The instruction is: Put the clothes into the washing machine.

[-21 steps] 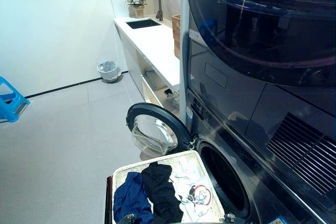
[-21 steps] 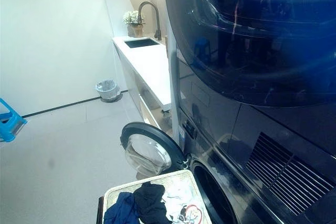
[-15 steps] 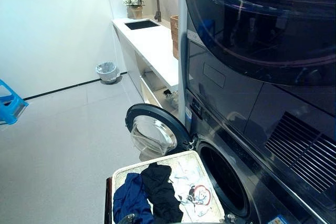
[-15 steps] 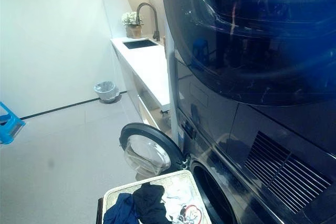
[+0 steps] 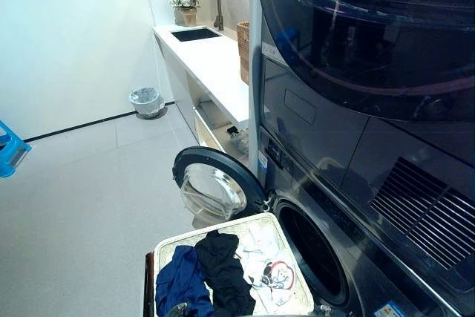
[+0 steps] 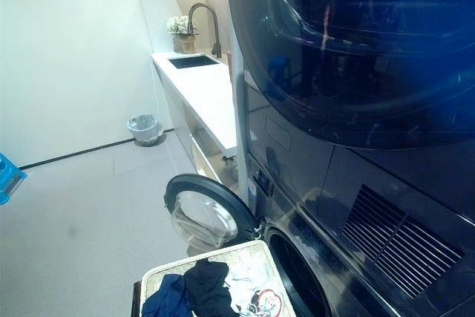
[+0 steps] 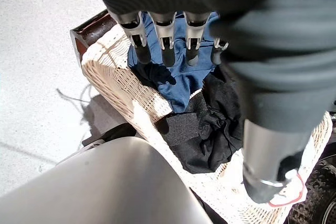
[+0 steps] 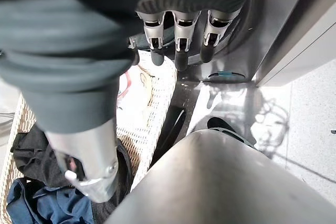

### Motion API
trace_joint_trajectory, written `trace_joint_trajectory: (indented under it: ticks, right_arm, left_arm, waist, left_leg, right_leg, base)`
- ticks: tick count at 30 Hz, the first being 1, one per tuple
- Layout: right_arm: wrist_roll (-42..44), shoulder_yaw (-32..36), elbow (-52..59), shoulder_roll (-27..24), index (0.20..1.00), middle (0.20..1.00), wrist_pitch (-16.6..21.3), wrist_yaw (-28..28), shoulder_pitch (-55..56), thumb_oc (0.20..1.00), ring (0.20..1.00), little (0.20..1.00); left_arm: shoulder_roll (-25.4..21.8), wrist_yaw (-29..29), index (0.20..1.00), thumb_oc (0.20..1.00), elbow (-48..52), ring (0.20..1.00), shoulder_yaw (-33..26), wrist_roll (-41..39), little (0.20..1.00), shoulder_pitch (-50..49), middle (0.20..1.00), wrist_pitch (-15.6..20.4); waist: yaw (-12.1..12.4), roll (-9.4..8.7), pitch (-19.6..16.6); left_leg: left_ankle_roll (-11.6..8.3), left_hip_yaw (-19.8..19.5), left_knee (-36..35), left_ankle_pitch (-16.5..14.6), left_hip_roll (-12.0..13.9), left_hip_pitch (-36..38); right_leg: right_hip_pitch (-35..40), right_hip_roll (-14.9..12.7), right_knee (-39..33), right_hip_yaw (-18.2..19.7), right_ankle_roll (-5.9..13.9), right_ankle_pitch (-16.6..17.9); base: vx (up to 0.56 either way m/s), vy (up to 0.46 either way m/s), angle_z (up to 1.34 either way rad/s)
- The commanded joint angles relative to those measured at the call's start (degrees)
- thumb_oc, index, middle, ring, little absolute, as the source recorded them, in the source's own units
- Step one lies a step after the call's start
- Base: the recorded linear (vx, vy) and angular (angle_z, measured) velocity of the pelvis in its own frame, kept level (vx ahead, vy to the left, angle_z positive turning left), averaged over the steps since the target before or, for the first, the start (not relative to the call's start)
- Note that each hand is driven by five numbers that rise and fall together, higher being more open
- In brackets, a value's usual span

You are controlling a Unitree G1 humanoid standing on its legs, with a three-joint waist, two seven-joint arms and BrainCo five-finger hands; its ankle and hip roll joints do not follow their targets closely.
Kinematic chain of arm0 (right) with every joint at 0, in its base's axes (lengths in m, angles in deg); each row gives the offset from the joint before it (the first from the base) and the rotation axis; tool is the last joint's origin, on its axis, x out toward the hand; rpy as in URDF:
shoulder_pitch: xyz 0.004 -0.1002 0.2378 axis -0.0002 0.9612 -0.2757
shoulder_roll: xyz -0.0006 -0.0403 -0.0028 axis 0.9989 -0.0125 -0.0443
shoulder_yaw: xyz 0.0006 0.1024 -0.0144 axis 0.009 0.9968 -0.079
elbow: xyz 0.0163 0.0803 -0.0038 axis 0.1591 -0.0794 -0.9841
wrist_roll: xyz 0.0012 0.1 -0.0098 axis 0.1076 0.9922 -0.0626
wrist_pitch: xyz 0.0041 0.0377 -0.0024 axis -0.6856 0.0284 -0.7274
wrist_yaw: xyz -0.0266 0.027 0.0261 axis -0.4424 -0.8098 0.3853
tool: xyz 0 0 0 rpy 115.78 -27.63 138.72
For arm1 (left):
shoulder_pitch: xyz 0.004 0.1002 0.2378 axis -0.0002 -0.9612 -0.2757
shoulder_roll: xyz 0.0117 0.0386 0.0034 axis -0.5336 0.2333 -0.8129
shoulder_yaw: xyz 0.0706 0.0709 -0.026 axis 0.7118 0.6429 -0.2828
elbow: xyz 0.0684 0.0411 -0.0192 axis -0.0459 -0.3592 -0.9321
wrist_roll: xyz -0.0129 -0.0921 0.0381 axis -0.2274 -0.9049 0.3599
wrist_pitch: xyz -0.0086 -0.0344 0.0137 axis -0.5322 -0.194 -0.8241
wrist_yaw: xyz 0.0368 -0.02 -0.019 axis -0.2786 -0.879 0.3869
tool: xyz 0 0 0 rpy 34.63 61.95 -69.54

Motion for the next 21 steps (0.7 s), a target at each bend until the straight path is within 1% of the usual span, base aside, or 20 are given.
trace_joint_trajectory:
  ticks: [1,8,11,14,16,17,18,19,21]
  right_arm:
    - [-0.6,-1.3,-2.3,2.7,1.000,1.000,-0.2,-0.3,-2.7,1.000,1.000,1.000]
    - [-0.3,-1.4,-1.9,2.6,1.000,1.000,0.1,-0.2,-2.8,1.000,1.000,1.000]
    - [1.4,-1.1,-2.0,2.7,1.000,1.000,-0.4,-0.3,-2.7,1.000,1.000,1.000]
    - [2.3,-0.7,-2.3,2.7,1.000,1.000,-0.6,0.0,-2.6,1.000,1.000,1.000]
    - [1.8,-0.4,-2.5,2.7,1.000,1.000,-0.2,0.5,-2.5,1.000,1.000,1.000]
    - [1.6,-0.5,-2.4,2.8,1.000,1.000,-0.1,0.8,-2.4,1.000,1.000,1.000]
    - [1.4,-0.6,-2.4,2.7,1.000,1.000,0.1,1.0,-2.3,1.000,1.000,1.000]
    - [1.4,-0.6,-2.4,2.7,1.000,1.000,0.0,1.0,-2.3,1.000,1.000,1.000]
    - [1.7,-0.9,-2.5,2.6,1.000,1.000,0.2,1.4,-2.4,1.000,1.000,1.000]
  left_arm:
    - [4.4,-0.5,1.000,1.000,-2.6,1.000,0.8,-0.7,1.000,3.2,1.000,0.4]
    - [4.3,-0.3,1.000,1.000,-2.5,1.000,1.0,-0.4,1.000,3.3,1.000,0.3]
    - [4.3,-0.1,1.000,1.000,-2.6,1.000,0.9,-0.4,1.000,3.3,1.000,0.2]
    - [4.4,1.1,1.000,1.000,-2.7,1.000,1.0,0.1,1.000,3.3,1.000,-0.4]
    - [4.4,3.0,1.000,1.000,-3.1,1.000,0.7,0.7,1.000,3.3,1.000,-0.9]
    - [4.4,3.9,1.000,1.000,-3.2,1.000,0.6,0.8,1.000,3.3,1.000,-0.7]
    - [4.3,6.3,1.000,1.000,-3.3,1.000,0.5,1.5,1.000,3.3,1.000,-0.3]
    - [4.4,6.6,1.000,1.000,-3.3,1.000,0.5,1.5,1.000,3.4,1.000,-0.3]
    - [4.3,12.5,1.000,1.000,-3.1,1.000,0.4,3.1,1.000,3.7,1.000,-0.1]
  waist:
    - [0.8,-1.37,0.8]
    - [0.8,-1.41,0.9]
    - [0.8,-1.35,0.9]
    - [0.9,-1.27,1.0]
    - [0.9,-1.25,1.2]
    - [0.8,-1.25,1.3]
    - [0.9,-1.25,1.4]
    - [0.9,-1.24,1.4]
    - [1.1,-1.21,1.9]
  left_leg:
    - [2.19,2.8,0.1,-0.7,-2.5,0.2]
    - [2.21,2.7,0.1,-0.6,-2.6,0.0]
    - [2.23,2.5,0.1,-0.5,-2.6,-0.1]
    - [2.24,2.5,0.1,-0.5,-2.7,-0.1]
    - [2.26,2.4,0.1,-0.4,-2.7,-0.2]
    - [2.24,2.3,0.1,-0.4,-2.7,-0.3]
    - [2.24,2.3,0.1,-0.4,-2.7,-0.4]
    - [2.24,2.3,0.1,-0.4,-2.7,-0.4]
    - [2.21,2.1,0.1,-0.1,-2.8,-0.8]
  right_leg:
    - [-1.8,-2.1,1.2,4.6,4.63,3.8]
    - [-1.9,-2.1,1.2,4.6,4.65,3.9]
    - [-2.0,-2.1,1.2,4.5,4.65,3.9]
    - [-2.0,-2.2,1.2,4.4,4.68,4.0]
    - [-2.1,-2.2,1.2,4.3,4.71,4.1]
    - [-2.2,-2.2,1.2,4.3,4.75,4.1]
    - [-2.2,-2.3,1.1,4.3,4.79,4.2]
    - [-2.2,-2.3,1.1,4.3,4.79,4.2]
    - [-2.5,-2.4,1.1,4.1,4.83,4.4]
  base:
    - [0.00,0.000,0.00]
    - [0.00,0.000,0.00]
    - [0.00,0.000,0.00]
    - [0.00,0.000,0.00]
    - [0.00,0.000,0.00]
    - [0.00,0.000,0.00]
    - [0.00,0.000,0.00]
    - [0.00,0.000,0.00]
    - [0.00,0.000,0.00]
